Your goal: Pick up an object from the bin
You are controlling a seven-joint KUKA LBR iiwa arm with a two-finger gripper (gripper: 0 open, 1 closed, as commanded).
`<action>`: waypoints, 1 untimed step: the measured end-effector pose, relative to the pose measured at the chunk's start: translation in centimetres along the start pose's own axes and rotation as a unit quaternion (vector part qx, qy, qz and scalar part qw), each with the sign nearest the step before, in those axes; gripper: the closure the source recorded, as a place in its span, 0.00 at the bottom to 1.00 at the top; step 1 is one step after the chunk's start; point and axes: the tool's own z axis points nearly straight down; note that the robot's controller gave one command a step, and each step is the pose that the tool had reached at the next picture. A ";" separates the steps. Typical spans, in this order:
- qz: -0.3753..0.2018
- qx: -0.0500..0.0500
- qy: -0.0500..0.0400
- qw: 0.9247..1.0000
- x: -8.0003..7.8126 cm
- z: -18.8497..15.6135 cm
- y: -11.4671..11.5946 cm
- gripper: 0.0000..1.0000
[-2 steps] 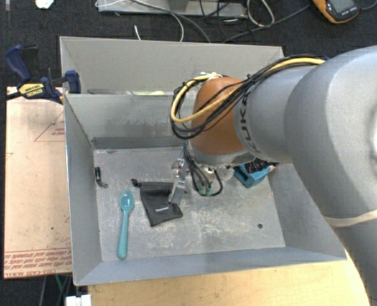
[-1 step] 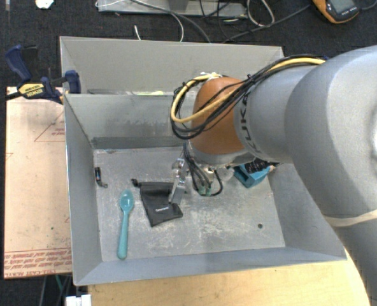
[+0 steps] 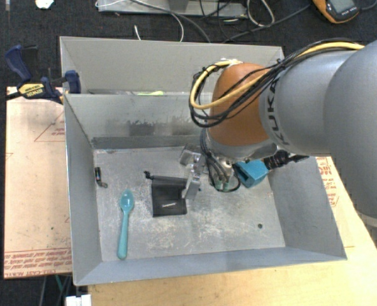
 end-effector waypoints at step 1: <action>-0.103 -0.002 -0.008 0.995 -2.4 0.4 -2.2 1.00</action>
Offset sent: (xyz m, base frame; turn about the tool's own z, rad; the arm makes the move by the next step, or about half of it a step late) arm 0.0610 0.0043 -0.0660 -0.2019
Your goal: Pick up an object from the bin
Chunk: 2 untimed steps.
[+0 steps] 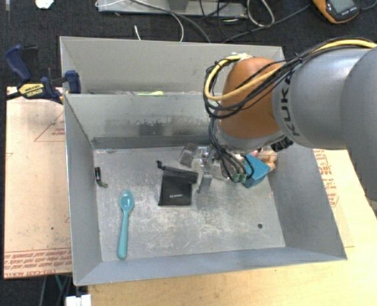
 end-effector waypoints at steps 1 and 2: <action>-0.042 0.000 0.002 0.999 -2.6 4.3 1.6 1.00; -0.015 0.001 0.007 1.000 -2.2 -1.2 1.4 1.00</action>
Offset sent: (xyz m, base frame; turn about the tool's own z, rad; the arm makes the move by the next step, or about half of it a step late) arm 0.0200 0.0069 0.1162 -0.1872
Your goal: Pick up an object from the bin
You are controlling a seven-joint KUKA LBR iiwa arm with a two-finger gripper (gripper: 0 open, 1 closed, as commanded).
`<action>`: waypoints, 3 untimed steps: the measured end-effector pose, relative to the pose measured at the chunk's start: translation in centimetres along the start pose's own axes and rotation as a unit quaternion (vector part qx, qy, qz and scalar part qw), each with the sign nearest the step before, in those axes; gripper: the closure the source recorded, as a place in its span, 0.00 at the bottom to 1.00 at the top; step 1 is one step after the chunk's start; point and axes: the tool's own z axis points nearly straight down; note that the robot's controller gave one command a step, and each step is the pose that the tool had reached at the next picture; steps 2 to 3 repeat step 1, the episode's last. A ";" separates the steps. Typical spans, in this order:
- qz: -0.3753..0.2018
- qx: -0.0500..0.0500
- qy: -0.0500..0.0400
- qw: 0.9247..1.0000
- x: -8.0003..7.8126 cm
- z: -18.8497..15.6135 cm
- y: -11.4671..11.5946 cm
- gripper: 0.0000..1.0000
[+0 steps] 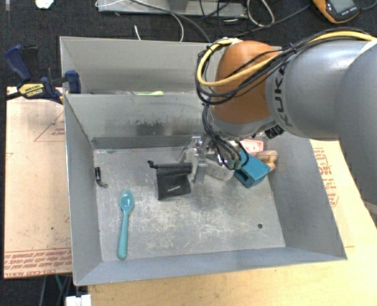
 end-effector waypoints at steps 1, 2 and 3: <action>-0.012 -0.001 0.000 1.000 -0.5 -7.6 0.1 1.00; -0.012 -0.001 0.000 1.000 -0.5 -7.6 0.1 1.00; -0.012 -0.001 0.000 1.000 -0.5 -7.6 0.1 1.00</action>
Offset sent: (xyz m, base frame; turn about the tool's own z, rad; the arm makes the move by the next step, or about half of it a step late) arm 0.0416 -0.0214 -0.0743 -0.2938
